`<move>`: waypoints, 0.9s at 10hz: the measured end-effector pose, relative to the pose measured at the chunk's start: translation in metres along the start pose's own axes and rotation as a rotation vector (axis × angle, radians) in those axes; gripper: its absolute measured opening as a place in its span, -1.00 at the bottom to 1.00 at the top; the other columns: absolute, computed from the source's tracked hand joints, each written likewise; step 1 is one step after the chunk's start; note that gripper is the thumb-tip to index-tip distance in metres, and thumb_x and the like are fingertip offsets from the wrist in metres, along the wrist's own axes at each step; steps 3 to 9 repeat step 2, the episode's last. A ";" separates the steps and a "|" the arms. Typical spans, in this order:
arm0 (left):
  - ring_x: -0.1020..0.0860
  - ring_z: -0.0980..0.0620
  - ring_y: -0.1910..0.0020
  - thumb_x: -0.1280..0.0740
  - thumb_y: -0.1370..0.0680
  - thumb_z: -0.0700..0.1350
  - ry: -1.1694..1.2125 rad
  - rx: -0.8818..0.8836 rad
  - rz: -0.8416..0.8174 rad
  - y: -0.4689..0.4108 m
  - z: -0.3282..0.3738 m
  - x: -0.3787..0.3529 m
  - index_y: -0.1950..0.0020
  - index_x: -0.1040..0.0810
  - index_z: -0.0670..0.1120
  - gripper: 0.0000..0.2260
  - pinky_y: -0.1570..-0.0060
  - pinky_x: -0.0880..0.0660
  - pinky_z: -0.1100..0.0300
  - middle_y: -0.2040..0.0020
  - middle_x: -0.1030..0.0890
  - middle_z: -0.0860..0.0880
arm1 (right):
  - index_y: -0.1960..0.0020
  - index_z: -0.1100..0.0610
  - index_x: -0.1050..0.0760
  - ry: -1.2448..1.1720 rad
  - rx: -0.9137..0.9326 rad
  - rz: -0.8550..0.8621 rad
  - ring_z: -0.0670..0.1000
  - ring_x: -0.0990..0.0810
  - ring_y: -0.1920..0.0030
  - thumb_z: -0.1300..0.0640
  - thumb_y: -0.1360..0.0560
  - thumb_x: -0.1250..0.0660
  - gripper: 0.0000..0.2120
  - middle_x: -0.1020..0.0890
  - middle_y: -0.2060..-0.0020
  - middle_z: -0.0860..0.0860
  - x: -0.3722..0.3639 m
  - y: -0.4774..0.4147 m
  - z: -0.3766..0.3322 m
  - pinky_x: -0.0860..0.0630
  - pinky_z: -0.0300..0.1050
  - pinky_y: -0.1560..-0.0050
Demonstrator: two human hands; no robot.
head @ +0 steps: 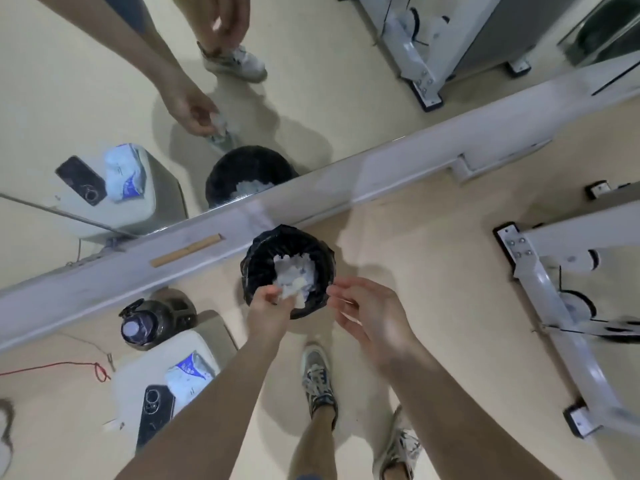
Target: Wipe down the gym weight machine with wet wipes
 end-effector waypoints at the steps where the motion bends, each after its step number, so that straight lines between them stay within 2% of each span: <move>1: -0.58 0.00 0.15 -0.44 -0.49 -0.14 0.077 0.088 -0.010 -0.005 -0.008 0.003 -0.18 -0.48 -0.03 -0.71 0.02 -0.58 0.02 -0.04 -0.55 -0.03 | 0.03 0.19 -0.61 -0.036 -0.022 0.046 -0.01 -0.62 0.21 0.35 -0.58 -0.20 -0.78 -0.68 0.18 0.08 0.007 -0.003 0.017 -0.54 -0.15 0.09; 2: -0.53 0.02 0.27 -0.31 -0.58 -0.18 0.133 0.058 0.007 0.018 -0.001 0.014 -0.04 -0.60 -0.15 -0.90 0.21 -0.50 0.16 0.20 -0.59 -0.03 | 0.02 0.21 -0.60 -0.125 -0.061 0.087 0.05 -0.63 0.18 0.35 -0.58 -0.21 -0.80 -0.67 0.15 0.12 0.014 0.003 0.036 -0.52 -0.14 0.12; 9: -0.53 0.02 0.27 -0.31 -0.58 -0.18 0.133 0.058 0.007 0.018 -0.001 0.014 -0.04 -0.60 -0.15 -0.90 0.21 -0.50 0.16 0.20 -0.59 -0.03 | 0.02 0.21 -0.60 -0.125 -0.061 0.087 0.05 -0.63 0.18 0.35 -0.58 -0.21 -0.80 -0.67 0.15 0.12 0.014 0.003 0.036 -0.52 -0.14 0.12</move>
Point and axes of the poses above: each hand's wrist, its own y-axis away from the middle knuckle, its own x-axis out of the back of the hand, z = x × y, the point moved 8 cm from there along -y, towards the middle knuckle
